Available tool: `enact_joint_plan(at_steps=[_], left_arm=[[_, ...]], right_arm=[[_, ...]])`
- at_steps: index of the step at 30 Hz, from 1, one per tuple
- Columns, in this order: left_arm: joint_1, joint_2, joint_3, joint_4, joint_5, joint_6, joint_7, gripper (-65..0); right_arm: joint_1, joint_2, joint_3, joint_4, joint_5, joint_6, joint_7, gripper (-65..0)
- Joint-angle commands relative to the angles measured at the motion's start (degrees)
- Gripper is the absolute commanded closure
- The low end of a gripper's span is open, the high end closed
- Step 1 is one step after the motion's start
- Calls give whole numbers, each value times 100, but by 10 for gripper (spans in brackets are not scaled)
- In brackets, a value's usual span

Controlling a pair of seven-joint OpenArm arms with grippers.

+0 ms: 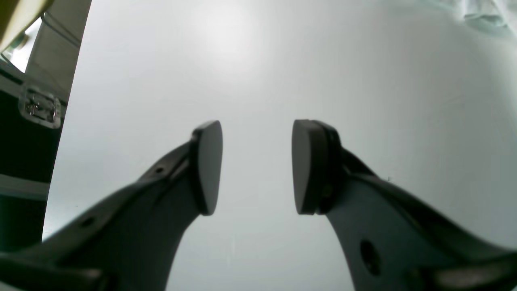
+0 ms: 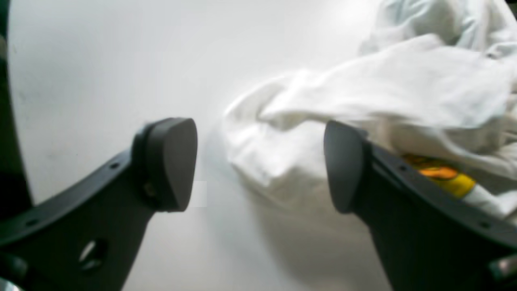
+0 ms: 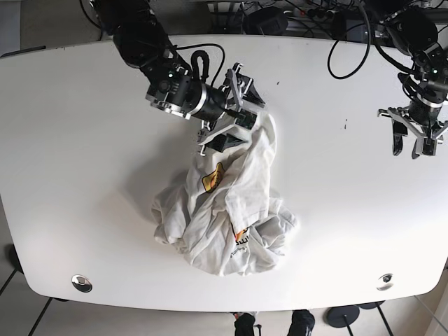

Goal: Fold the T-shirt properly

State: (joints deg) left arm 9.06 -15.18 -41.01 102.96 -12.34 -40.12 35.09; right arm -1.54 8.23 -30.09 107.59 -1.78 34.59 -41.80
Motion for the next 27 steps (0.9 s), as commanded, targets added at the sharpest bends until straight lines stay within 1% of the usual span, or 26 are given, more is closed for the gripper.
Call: enact_joint_plan(at_steps=[1, 3, 4, 7, 11, 13, 14, 16, 21, 23, 24, 26, 27], left_arm=[[-14, -139, -132, -67, -124, 12, -173, -256], [-22, -139, -193, -173, -124, 12, -182, -256], [-22, -130, -193, -173, -124, 12, -182, -256], [74, -122, -193, -173, -124, 12, -182, -256], [101, -113, -167, -173, -124, 12, -182, -256], [101, -69, -167, -173, -124, 12, -182, -256], [101, -34, -167, -164, -124, 12, -182, -256], [101, -34, -167, -164, -124, 12, -173, -256], [101, -34, -158, -164, -116, 12, -173, -254], [57, -34, -158, -164, -116, 12, -173, -254], [48, -34, -149, -164, -116, 12, -164, -254], [-31, -25, -132, -146, -116, 12, -155, -254], [-216, 1, 27, -164, -107, 12, -146, -254]], right_arm=[[141, -36, -249, -267, -222, 9, 431, -468], [202, -133, -301, -724, -275, 9, 642, -468], [211, -142, -301, -900, -266, 9, 747, -468], [211, -142, -310, -1427, -301, -35, 1389, -468], [519, -142, -257, -2377, -266, -43, 1908, -468], [580, -194, -20, -2658, -266, -43, 2207, -468], [580, -309, 244, -2816, -266, -43, 2400, -468], [607, -397, 569, -2992, -292, -17, 2549, -468], [800, -423, 631, -3616, -275, -26, 2910, -458], [783, -423, 631, -3687, -266, -26, 3015, -323], [774, -423, 631, -3713, -266, -17, 3015, -192], [660, -423, 639, -3713, -266, -35, 3007, -36], [545, -423, 718, -3590, -257, -35, 3007, -24]])
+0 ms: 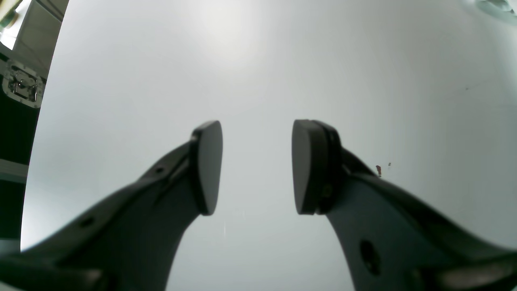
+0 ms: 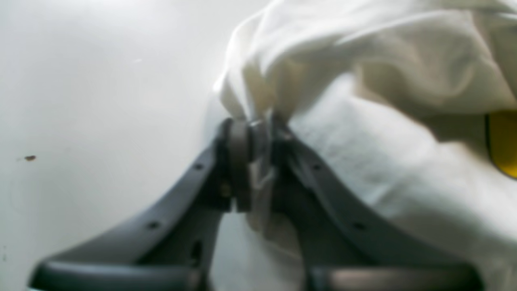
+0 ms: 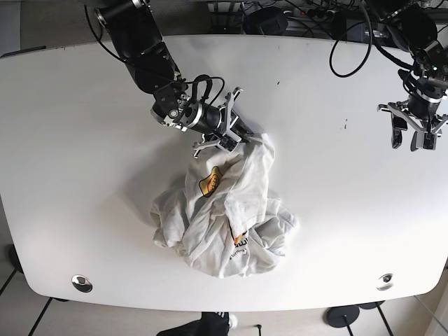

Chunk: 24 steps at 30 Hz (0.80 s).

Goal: Fold the T-shirt properly

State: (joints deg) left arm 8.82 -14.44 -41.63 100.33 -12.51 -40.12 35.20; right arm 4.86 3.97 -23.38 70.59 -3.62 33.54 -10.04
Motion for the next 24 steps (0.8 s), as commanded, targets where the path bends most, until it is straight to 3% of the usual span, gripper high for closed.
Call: enact_joint_plan(at_steps=[1, 5, 8, 10, 12, 16, 21, 22, 24], left_arm=[[-297, -29, 185, 90, -63, 12, -157, -254], [-869, 305, 607, 11, -45, 12, -157, -254], [-1387, 525, 1029, -535, -45, 553, -184, -254], [-1862, 525, 1468, -1167, -54, 1106, -193, -254], [-2231, 525, 1793, -1730, -54, 1326, -237, -254], [-2952, 543, 2259, -3146, -54, 1396, -1195, -254], [-3928, 551, 3103, -5317, -63, 1396, -2355, -257], [-4201, 551, 3341, -5853, -72, 1396, -2566, -267], [-4473, 551, 3587, -6442, -107, 1396, -2751, -363]], right_arm=[[-218, -5, 179, 269, -73, 70, -187, -33], [-974, -32, 742, 1183, -65, 70, -240, -21], [-1563, -32, 1058, 2009, -12, 105, -459, -21], [-1976, 3, 1445, 2493, 507, 105, -495, -21], [-2223, 21, 1876, 2748, 964, 114, -556, -21], [-2513, 179, 2658, 3003, 1632, 114, -758, -21], [-2565, 522, 2984, 2941, 2300, 114, -758, -21], [-2565, 531, 3054, 2941, 2353, 114, -758, -21], [-2565, 522, 3107, 2941, 2344, 105, -758, -21]])
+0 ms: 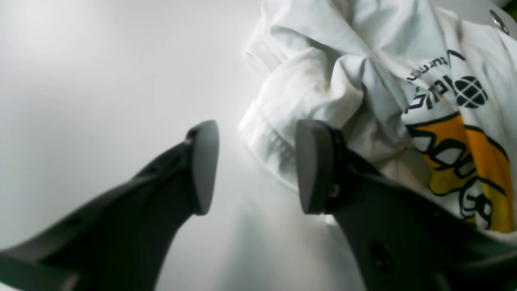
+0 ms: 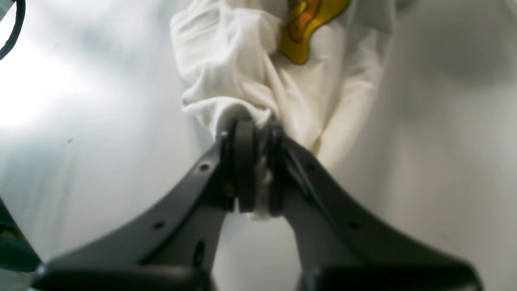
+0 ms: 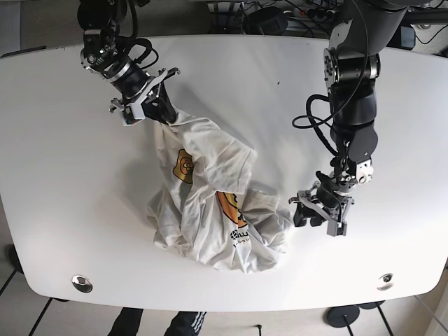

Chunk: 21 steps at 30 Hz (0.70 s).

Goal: Fold the T-shirt properly

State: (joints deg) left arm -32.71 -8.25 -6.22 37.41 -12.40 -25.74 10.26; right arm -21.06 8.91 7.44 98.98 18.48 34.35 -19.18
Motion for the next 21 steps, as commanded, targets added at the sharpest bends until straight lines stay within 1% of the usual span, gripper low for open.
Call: enact_joint_plan(at_steps=[1, 2, 3, 8, 11, 13, 15, 16, 19, 20, 21], left_arm=[[-399, -58, 99, -325, -118, -42, -380, -428], [-435, 56, 152, -475, -83, -42, -538, -507], [-443, 117, 204, -554, -74, -42, -609, -521], [-523, 170, 767, -616, -91, -42, -653, -508], [-487, 197, 1004, -624, -100, -42, -653, -474], [-479, 328, 1136, -633, -74, -42, -653, -456], [-399, 364, 1198, -783, -74, -42, -653, -424], [-399, 364, 1198, -897, -74, -33, -661, -389], [-399, 328, 1198, -1240, -74, -33, -749, -139], [-391, 302, 1198, -1275, -74, -33, -864, -65], [-382, 135, 1198, -1292, -65, -33, -916, 0]], right_arm=[[27, 28, 34, 102, 134, 25, 155, -21], [27, 19, 16, 102, 134, 16, 155, -21], [27, 19, 16, 102, 134, 16, 155, -21], [27, 10, 25, 128, 178, 7, 155, -21], [27, 10, 43, 146, 187, 7, 155, -21], [27, 10, 43, 146, 187, 7, 155, -21], [27, 10, 43, 146, 187, 7, 155, -21], [27, 10, 43, 146, 187, 7, 155, -21], [27, 10, 43, 155, 187, 7, 155, -21], [27, 10, 51, 155, 187, 7, 155, -21], [27, 10, 78, 155, 196, -2, 155, -21]])
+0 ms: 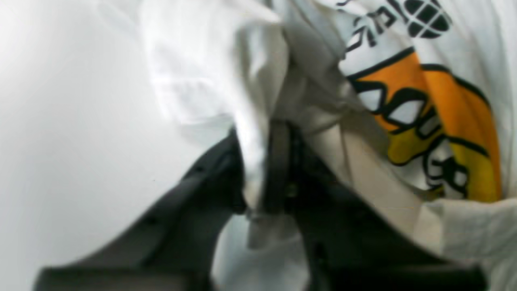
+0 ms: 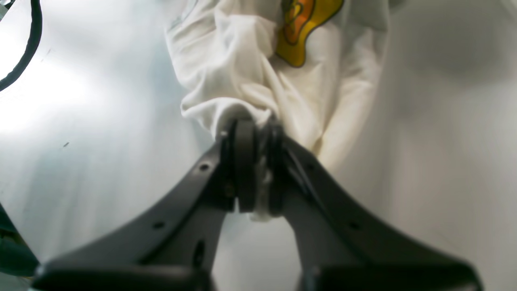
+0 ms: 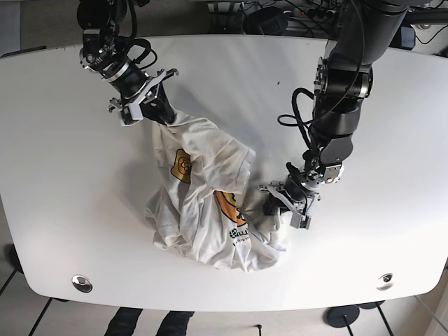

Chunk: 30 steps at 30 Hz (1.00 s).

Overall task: Fold the T-shirt properly
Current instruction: 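Lift and stretch the shirt between both grippers, then lay it down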

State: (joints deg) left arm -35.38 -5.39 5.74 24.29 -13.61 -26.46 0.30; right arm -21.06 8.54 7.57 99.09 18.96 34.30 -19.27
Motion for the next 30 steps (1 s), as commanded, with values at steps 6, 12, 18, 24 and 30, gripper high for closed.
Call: enact_joint_plan(at_steps=[6, 12, 18, 24, 30], left_arm=[[236, -811, -464, 696, -253, -14, 335, 0], [905, -1611, -622, 2771, -710, -14, 1267, 0], [1080, -2332, -1378, 4212, -1369, 4, 2155, 0], [316, -2578, -2002, 4590, -1343, -5, 2814, 0], [-1117, -2718, -1879, 4195, -1334, -5, 3131, 0]], right_arm=[[62, -32, 873, 460, 895, 29, -478, -21], [537, -32, 1744, 1357, 1150, 29, -1559, -21], [1934, 100, 2289, 1630, 1150, 29, -2878, -21], [3877, 382, 2289, 1463, 1106, -6, -3880, -21], [5978, 786, 1691, 74, 1089, -15, -4100, -21]])
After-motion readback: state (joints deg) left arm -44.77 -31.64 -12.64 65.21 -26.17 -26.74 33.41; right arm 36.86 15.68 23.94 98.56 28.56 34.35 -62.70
